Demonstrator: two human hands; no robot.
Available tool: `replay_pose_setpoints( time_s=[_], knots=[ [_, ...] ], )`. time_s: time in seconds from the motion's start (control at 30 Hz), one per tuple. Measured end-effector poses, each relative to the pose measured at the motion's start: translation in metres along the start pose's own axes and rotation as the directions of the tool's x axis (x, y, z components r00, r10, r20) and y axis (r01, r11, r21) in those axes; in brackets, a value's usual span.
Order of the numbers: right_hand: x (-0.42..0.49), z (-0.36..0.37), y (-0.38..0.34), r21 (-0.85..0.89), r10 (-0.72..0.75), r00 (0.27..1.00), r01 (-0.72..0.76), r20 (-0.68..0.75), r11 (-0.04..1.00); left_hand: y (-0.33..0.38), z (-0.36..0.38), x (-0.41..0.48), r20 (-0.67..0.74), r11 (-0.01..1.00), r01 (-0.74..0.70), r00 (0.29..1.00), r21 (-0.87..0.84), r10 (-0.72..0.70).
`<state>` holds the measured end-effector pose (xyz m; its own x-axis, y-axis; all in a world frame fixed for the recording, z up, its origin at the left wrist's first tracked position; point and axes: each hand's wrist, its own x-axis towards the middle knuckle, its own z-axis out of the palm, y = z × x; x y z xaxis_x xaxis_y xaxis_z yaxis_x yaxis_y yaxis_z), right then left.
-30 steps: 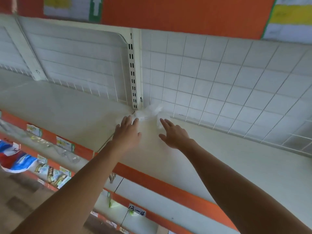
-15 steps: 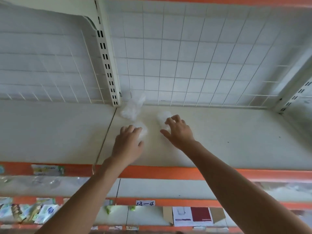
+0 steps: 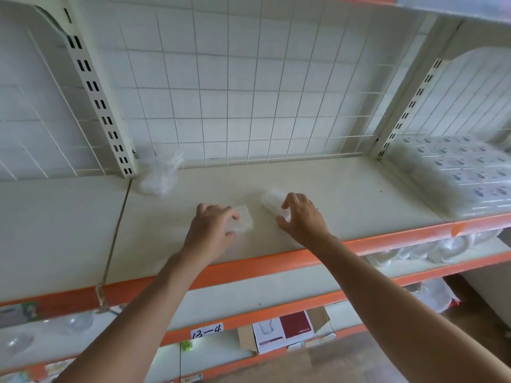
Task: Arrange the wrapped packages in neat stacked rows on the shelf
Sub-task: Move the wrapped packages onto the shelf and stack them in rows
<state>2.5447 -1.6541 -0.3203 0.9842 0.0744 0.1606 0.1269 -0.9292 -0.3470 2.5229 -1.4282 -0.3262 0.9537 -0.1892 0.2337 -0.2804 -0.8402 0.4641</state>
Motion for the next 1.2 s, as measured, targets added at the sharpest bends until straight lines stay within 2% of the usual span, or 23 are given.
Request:
replay_pose_setpoints(
  time_s=[0.17,0.4,0.6,0.87,1.03,1.2],
  knots=[
    [-0.008,-0.027,0.039,0.042,0.051,0.997,-0.054,0.057,0.998,0.044,0.022,0.014,0.063,0.997,-0.055,0.996,-0.063,0.059],
    [-0.021,-0.083,0.124,0.067,0.081,0.994,-0.076,-0.079,0.995,0.122,0.068,0.045,0.061,0.992,-0.121,0.991,-0.026,0.123],
    [-0.031,-0.142,0.225,0.055,0.019,0.988,-0.011,-0.152,0.998,0.223,0.121,0.076,0.065,0.988,-0.154,0.986,0.016,0.153],
    [-0.038,-0.209,0.351,0.041,-0.044,0.981,0.053,-0.191,0.998,0.335,0.190,0.114,0.048,0.995,-0.096,0.994,-0.001,0.096],
    [-0.029,-0.225,0.390,-0.005,-0.083,0.979,0.084,-0.185,0.996,0.365,0.214,0.130,0.065,0.998,-0.052,0.997,0.028,0.050],
    [-0.012,-0.231,0.412,0.033,-0.109,0.980,0.116,-0.169,0.993,0.370,0.223,0.154,0.082,0.998,-0.001,0.997,0.057,-0.003]
  ],
)
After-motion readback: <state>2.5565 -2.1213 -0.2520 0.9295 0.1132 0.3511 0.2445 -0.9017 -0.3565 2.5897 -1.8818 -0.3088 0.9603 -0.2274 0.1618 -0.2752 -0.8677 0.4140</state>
